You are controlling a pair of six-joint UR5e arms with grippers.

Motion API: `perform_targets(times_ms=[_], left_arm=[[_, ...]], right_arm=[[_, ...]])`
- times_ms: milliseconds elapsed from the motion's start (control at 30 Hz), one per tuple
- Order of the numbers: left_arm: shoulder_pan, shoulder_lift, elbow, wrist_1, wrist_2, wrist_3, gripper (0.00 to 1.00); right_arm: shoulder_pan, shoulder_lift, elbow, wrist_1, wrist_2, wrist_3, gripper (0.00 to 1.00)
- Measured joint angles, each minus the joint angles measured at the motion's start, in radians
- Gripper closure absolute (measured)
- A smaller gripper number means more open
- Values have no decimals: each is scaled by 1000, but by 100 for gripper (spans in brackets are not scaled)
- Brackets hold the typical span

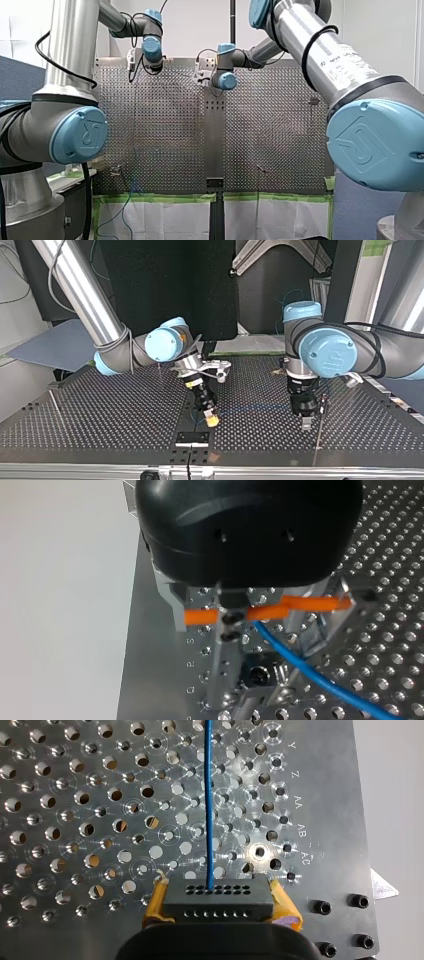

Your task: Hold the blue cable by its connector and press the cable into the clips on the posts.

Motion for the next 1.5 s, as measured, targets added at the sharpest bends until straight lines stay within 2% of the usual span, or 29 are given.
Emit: perform_targets(times_ms=[33, 67, 200, 400, 600, 900, 1033, 1167, 1233, 1367, 1500], left_arm=[[-1, 0, 0, 0, -5, 2, 97], [-2, 0, 0, 0, -10, 4, 100], [-7, 0, -1, 0, -21, 14, 100], [-11, 1, -13, -5, 14, 26, 100], [-21, 1, -24, -7, 23, 16, 100], [-44, 1, -79, 37, 24, 14, 100], [-56, -4, -112, 70, 16, 7, 100], [-72, -28, -145, 103, 6, 6, 100], [-83, -47, -166, 124, 3, 8, 100], [-104, -84, -204, 162, -10, 3, 100], [-123, -120, -243, 201, -24, -1, 100]], right_arm=[[0, 0, 0, 0, 0, 0, 100], [0, 0, 0, 0, 0, 0, 100], [0, 1, 0, 1, 0, 0, 100], [0, 4, 0, 1, 0, 0, 100], [-2, 5, 3, 1, 0, -1, 100], [-12, -3, 64, 4, 9, -4, 100], [-13, -18, 97, 1, 34, -17, 100], [-3, -44, 136, -9, 71, -44, 100], [2, -55, 154, -18, 89, -50, 100], [9, -65, 199, -54, 133, -51, 100], [9, -67, 236, -89, 171, -43, 100]])
